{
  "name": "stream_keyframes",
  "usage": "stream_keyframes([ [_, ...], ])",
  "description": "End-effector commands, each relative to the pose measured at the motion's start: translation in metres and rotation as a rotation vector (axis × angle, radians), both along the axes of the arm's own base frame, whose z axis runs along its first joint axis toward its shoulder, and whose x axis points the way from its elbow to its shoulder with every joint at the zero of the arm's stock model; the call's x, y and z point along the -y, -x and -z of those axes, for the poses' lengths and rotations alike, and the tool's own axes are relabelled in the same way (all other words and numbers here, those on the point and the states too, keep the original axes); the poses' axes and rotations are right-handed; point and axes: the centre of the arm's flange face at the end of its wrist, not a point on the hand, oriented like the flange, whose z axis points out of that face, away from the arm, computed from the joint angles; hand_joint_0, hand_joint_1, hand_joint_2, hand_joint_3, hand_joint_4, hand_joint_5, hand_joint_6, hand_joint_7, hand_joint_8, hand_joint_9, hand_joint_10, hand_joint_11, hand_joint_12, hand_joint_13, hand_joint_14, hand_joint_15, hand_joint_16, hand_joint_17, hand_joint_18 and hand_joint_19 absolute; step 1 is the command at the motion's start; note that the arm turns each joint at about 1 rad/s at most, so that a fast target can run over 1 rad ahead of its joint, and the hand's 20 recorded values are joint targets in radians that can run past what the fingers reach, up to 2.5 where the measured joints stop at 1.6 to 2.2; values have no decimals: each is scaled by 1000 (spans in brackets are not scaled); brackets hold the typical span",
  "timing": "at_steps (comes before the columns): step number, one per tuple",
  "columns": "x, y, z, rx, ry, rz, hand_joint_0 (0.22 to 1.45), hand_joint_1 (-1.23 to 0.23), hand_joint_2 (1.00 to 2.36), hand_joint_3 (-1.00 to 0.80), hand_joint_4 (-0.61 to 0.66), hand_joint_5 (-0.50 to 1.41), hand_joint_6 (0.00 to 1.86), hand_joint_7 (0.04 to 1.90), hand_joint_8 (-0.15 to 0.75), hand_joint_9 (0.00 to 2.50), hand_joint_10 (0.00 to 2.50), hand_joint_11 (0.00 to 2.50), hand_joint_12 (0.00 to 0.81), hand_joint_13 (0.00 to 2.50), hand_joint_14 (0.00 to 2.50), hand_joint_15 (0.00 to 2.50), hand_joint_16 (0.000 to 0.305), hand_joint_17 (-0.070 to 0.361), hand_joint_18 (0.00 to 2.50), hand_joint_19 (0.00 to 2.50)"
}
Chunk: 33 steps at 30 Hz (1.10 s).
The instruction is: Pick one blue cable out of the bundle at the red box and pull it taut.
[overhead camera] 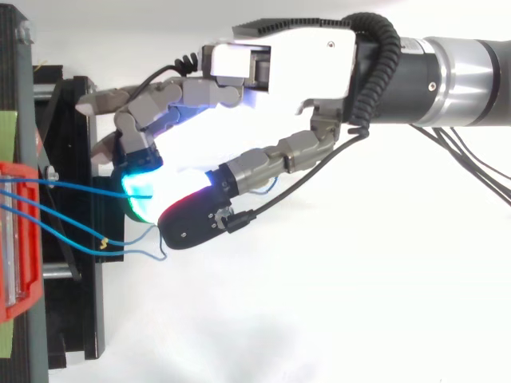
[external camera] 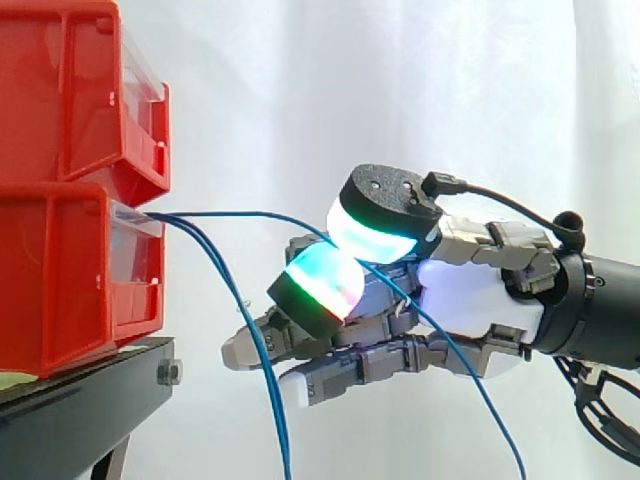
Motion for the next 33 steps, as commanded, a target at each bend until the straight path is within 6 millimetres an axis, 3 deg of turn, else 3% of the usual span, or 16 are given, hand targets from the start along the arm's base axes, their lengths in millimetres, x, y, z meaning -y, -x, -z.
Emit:
stream_keyframes([
  [1,2,0,0,0,-1,2,626,-764,1024,-41,319,-71,584,1247,328,703,6,234,374,268,0,0,59,132,469,206],
  [25,3,1,1,-9,2,4,605,-869,1024,-63,346,-92,611,1249,319,684,7,249,377,249,1,0,59,132,433,182],
  [33,3,1,1,-11,2,4,613,-913,1023,-65,346,-110,700,1125,322,698,7,251,377,251,1,0,59,133,441,178],
])
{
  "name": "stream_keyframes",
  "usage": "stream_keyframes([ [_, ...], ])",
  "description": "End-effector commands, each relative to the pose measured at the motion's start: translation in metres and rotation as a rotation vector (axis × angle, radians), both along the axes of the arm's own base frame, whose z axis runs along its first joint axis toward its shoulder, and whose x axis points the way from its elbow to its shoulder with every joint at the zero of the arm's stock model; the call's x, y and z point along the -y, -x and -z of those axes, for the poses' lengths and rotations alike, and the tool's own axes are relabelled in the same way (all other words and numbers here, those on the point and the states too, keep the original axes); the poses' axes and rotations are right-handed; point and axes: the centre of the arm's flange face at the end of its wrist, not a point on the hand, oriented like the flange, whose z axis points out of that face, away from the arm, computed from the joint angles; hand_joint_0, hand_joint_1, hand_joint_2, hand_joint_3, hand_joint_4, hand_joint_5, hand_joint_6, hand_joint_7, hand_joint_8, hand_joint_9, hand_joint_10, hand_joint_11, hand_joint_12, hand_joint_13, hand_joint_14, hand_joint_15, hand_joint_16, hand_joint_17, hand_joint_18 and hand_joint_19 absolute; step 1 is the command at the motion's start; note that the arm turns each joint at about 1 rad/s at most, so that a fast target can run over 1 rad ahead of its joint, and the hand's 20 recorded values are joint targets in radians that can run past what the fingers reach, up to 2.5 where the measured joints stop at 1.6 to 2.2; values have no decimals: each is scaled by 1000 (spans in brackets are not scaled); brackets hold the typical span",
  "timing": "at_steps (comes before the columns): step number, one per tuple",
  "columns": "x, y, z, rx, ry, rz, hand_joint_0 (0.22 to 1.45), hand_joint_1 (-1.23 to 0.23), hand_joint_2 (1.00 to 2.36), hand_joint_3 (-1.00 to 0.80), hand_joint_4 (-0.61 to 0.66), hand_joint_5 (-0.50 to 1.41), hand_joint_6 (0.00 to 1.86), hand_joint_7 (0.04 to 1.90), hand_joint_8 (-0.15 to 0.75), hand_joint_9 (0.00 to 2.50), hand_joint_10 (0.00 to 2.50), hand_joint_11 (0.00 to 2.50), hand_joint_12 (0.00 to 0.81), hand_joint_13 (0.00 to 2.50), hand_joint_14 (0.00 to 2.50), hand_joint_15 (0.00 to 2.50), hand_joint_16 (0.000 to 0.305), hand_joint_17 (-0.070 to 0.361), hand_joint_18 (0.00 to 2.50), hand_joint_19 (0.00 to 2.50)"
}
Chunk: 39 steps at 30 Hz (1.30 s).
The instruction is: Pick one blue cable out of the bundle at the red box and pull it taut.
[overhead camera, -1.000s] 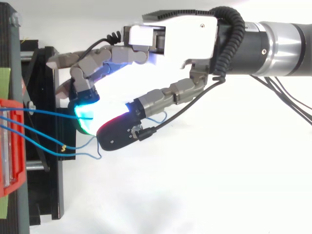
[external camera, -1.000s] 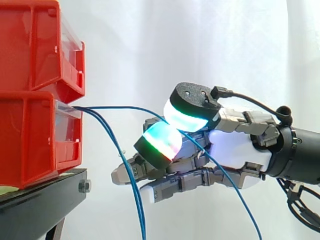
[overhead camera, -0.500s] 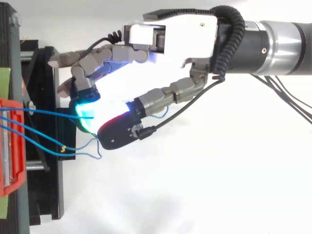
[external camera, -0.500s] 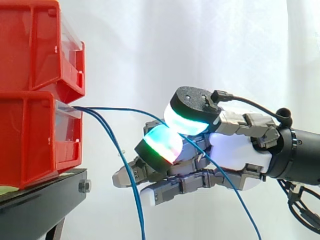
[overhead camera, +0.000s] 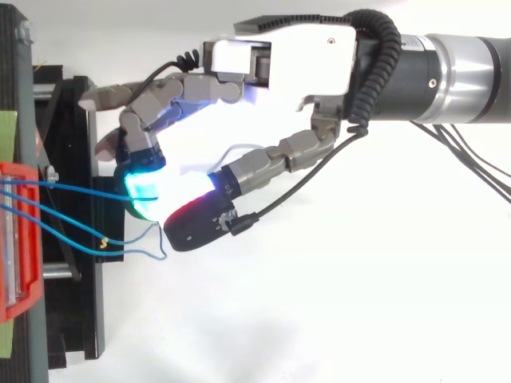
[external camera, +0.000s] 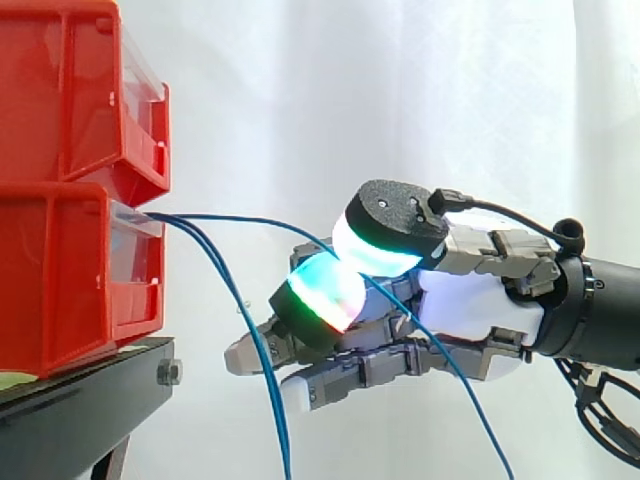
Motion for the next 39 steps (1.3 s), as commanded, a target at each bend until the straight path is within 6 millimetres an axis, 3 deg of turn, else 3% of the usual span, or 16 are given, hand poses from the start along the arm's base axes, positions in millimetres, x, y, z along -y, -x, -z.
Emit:
stream_keyframes([
  [1,0,0,0,-1,0,0,612,-913,1023,-61,347,-110,701,1118,322,698,7,251,377,251,0,0,59,133,441,178],
  [18,4,1,-2,2,-1,5,645,-932,1024,-57,231,-111,719,1021,320,698,7,268,374,255,0,0,59,132,441,160],
  [30,10,8,-15,-26,0,13,654,-937,1026,-32,191,-116,742,926,318,697,8,279,372,256,0,0,58,131,437,153],
  [39,15,13,-9,-78,-6,26,651,-934,1027,-18,176,-118,748,923,319,705,8,285,371,256,0,0,58,131,443,152],
])
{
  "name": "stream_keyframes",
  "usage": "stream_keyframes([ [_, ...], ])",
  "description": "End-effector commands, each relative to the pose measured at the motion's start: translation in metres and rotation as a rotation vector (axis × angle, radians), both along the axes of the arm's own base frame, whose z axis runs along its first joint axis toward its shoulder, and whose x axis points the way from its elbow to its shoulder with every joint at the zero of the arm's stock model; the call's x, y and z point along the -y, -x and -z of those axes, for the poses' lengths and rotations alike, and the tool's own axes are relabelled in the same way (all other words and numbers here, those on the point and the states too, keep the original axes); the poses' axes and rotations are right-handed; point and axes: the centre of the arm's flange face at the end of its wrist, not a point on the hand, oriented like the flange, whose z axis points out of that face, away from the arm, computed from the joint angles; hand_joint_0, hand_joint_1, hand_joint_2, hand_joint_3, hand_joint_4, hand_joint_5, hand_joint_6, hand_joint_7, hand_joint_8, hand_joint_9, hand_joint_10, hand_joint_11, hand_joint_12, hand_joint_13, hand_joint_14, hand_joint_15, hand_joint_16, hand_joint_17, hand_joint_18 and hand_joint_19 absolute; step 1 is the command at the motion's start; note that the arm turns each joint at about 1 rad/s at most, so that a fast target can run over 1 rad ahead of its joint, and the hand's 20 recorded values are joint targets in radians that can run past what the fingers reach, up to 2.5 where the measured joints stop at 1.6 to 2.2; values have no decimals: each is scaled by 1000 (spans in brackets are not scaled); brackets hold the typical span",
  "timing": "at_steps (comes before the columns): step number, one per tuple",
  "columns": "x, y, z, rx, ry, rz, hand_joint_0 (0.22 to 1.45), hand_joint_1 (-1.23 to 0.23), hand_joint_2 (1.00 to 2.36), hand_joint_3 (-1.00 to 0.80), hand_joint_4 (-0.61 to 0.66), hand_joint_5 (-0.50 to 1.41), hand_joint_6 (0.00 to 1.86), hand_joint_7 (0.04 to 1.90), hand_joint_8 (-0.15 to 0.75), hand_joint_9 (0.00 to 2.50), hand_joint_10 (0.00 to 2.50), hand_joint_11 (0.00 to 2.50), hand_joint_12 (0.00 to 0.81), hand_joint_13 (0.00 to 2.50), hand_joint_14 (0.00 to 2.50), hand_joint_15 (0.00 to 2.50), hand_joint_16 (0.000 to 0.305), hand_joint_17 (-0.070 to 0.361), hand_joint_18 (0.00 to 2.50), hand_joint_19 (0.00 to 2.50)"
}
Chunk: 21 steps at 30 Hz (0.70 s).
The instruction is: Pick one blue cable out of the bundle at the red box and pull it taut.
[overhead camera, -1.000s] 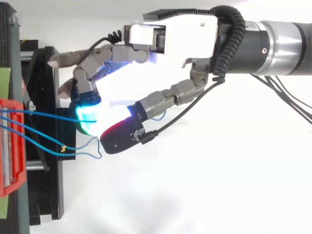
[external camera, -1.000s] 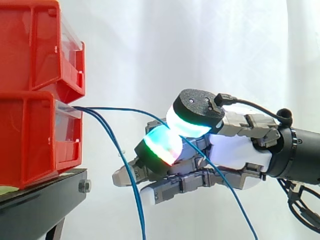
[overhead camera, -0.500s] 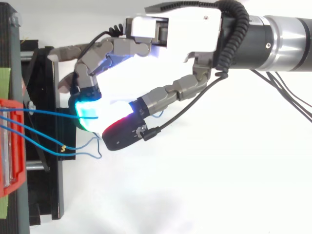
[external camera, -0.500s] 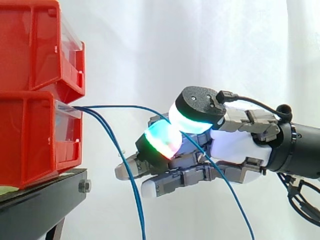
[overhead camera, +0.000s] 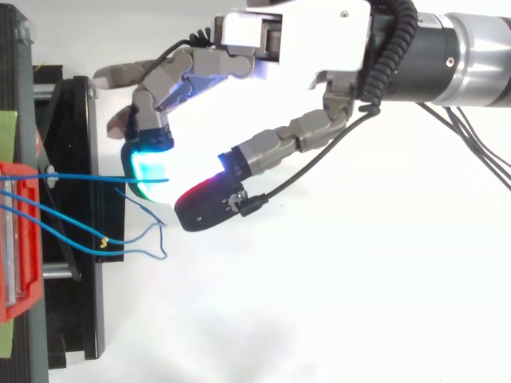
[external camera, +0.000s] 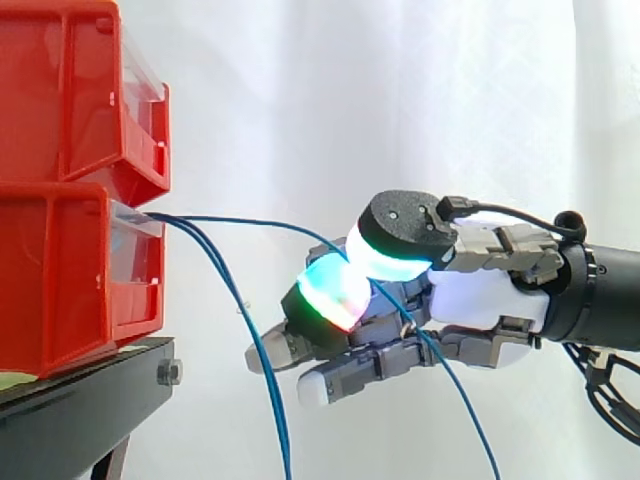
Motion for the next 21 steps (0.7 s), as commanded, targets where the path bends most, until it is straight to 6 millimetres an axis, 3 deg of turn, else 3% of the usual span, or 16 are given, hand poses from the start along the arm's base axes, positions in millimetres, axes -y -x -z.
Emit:
stream_keyframes([
  [1,1,3,4,-34,-3,4,652,-934,1027,-18,180,-118,748,920,319,705,8,285,371,256,0,0,58,131,443,152],
  [21,1,11,13,-121,-3,4,656,-920,1027,-14,175,-125,767,883,328,709,8,302,369,262,0,0,58,131,451,162],
])
